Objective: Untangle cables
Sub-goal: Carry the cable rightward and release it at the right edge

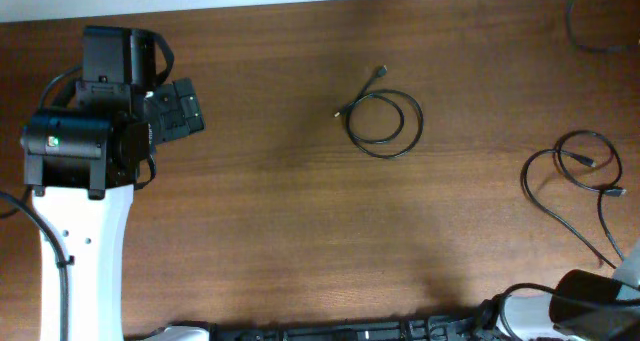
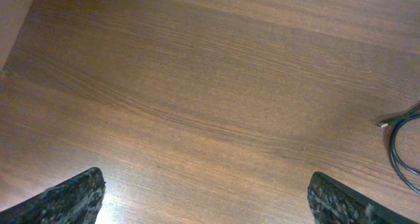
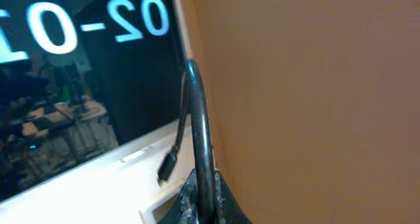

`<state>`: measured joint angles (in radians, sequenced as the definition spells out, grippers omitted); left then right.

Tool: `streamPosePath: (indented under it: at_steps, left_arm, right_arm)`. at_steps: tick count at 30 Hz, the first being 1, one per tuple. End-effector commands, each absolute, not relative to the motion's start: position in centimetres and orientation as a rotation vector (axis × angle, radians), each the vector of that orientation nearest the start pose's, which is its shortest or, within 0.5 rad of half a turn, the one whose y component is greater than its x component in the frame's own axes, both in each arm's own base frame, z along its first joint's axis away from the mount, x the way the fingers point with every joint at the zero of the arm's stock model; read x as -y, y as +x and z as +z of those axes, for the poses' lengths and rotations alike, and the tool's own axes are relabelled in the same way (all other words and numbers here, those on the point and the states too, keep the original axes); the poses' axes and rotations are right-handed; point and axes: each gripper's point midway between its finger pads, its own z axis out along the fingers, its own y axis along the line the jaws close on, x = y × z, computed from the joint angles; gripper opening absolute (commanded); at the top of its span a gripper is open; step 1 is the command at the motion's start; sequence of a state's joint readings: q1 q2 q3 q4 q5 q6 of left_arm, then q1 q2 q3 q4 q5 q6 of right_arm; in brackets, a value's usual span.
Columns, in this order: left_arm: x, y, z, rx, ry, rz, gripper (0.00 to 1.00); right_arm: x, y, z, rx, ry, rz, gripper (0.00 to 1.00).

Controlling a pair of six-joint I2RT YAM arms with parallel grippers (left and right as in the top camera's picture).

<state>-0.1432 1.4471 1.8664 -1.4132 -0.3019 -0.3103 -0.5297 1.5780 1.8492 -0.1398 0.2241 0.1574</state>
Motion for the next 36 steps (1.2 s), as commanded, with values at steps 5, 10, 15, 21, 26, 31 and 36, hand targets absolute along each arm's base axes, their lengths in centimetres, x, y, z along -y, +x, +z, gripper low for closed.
streamPosePath:
  at_steps: [5, 10, 15, 21, 26, 31, 36]
  left_arm:
    - [-0.6, 31.8, 33.9, -2.46, -0.34, 0.19, 0.99]
    - [-0.6, 31.8, 33.9, -2.46, -0.34, 0.19, 0.99]
    - [-0.6, 31.8, 33.9, -2.46, -0.34, 0.19, 0.99]
    - [-0.6, 31.8, 33.9, -2.46, -0.34, 0.19, 0.99]
    - [-0.6, 31.8, 33.9, -2.46, -0.34, 0.19, 0.99]
    - [-0.6, 31.8, 33.9, -2.46, -0.34, 0.19, 0.99]
    - [-0.6, 31.8, 33.9, -2.46, -0.34, 0.19, 0.99]
  right_arm:
    - [34.9, 40.8, 43.4, -1.512, 0.835, -0.584, 0.04]
    - [38.5, 40.5, 35.0, -1.713, 0.954, -0.615, 0.04]
    - [39.4, 39.7, 32.6, -1.778, 0.997, -0.624, 0.04]
    - [39.2, 38.6, 30.6, -1.863, 1.036, -0.622, 0.52]
    - [38.3, 37.8, 28.7, -1.959, 1.063, -0.606, 0.76]
    - [33.7, 39.5, 25.6, -2.135, 0.97, -0.274, 0.81]
    - [24.4, 42.5, 24.7, -2.24, 0.768, 0.301, 0.82]
